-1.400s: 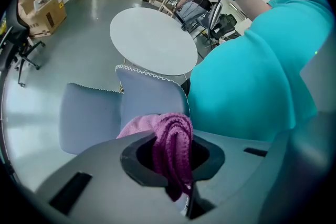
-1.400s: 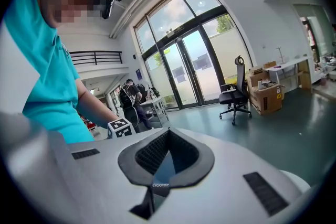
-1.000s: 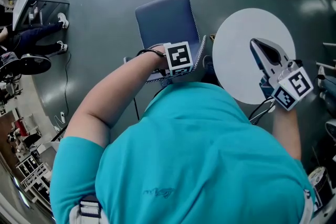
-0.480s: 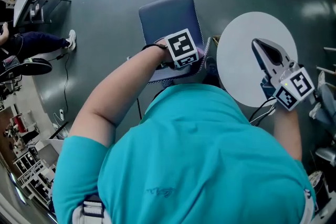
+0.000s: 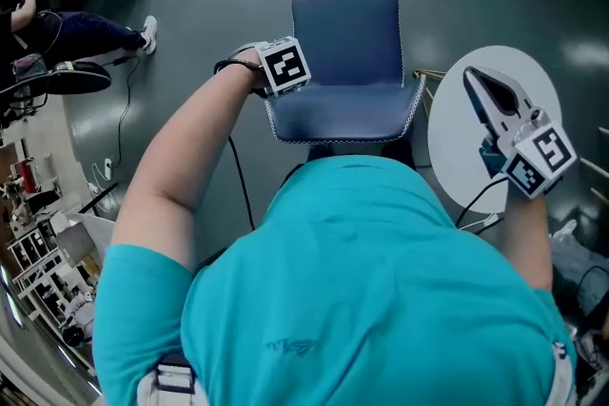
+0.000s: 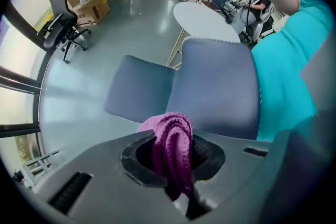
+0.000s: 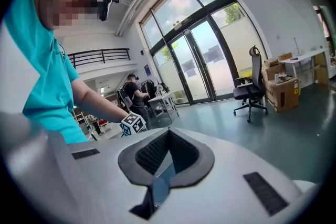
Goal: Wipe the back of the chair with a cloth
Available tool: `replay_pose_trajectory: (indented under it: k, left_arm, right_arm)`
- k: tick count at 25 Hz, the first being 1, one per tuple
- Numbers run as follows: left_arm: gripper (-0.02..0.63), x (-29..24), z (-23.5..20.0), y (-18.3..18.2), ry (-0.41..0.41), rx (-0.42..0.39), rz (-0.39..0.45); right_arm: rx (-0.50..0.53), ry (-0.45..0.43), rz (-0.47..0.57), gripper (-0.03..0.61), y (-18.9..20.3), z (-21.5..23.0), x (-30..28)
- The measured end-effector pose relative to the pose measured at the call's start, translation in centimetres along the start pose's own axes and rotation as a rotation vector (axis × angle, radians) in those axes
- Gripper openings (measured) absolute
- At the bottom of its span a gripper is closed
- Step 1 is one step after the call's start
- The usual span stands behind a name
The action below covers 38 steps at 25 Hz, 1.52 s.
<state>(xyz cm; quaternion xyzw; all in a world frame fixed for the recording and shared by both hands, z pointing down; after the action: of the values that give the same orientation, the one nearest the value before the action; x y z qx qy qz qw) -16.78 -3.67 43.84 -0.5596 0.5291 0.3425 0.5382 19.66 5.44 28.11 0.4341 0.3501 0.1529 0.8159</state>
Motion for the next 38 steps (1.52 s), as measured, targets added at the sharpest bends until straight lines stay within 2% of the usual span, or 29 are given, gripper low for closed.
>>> replay_pose_trajectory:
  k: [3,6,12,18,29,34,38]
  left_arm:
    - [0.058,-3.8,-0.2,3.0,0.004,-0.031,-0.063]
    - [0.058,-7.1,-0.1,4.1,0.022,-0.075,-0.095]
    - [0.058,-10.4,0.6,5.4,0.069,-0.188,-0.251]
    - [0.058,-11.7,0.3,5.0,0.151,-0.133,-0.33]
    - [0.058,-13.5,0.6,3.0,0.211,-0.111,-0.312]
    - [0.058,-13.1,0.5,2.0,0.25,-0.072,-0.302]
    - [0.058,-13.7,0.8,1.4,0.309,-0.021,-0.253]
  right_arm:
    - [0.001,-0.017,-0.025,-0.009,0.1,-0.5,-2.0]
    - [-0.003,-0.026,-0.051,-0.009,0.3,-0.3,-3.4]
    - [-0.022,-0.03,-0.092,-0.009,0.6,-0.2,-5.2]
    - [-0.029,-0.041,-0.097,-0.009,1.3,0.2,-5.4]
    - [-0.066,-0.02,-0.098,-0.009,3.1,1.3,-4.5]
    - [-0.077,-0.009,-0.096,-0.009,3.5,2.2,-3.2]
    - [-0.089,0.001,-0.089,-0.009,4.2,2.5,-2.9]
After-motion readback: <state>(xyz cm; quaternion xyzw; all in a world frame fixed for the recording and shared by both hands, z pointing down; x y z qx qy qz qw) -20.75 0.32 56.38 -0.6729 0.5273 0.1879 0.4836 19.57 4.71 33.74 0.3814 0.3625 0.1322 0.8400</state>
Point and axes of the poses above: the fingertips, and each gripper's own axes: x backward along the fingers, z to its right, y out of its underside, the point moved 9 cm from there along x, backward along the fingers, and after that the axes turned 9 degrees about -z, right-handed, at the moved point
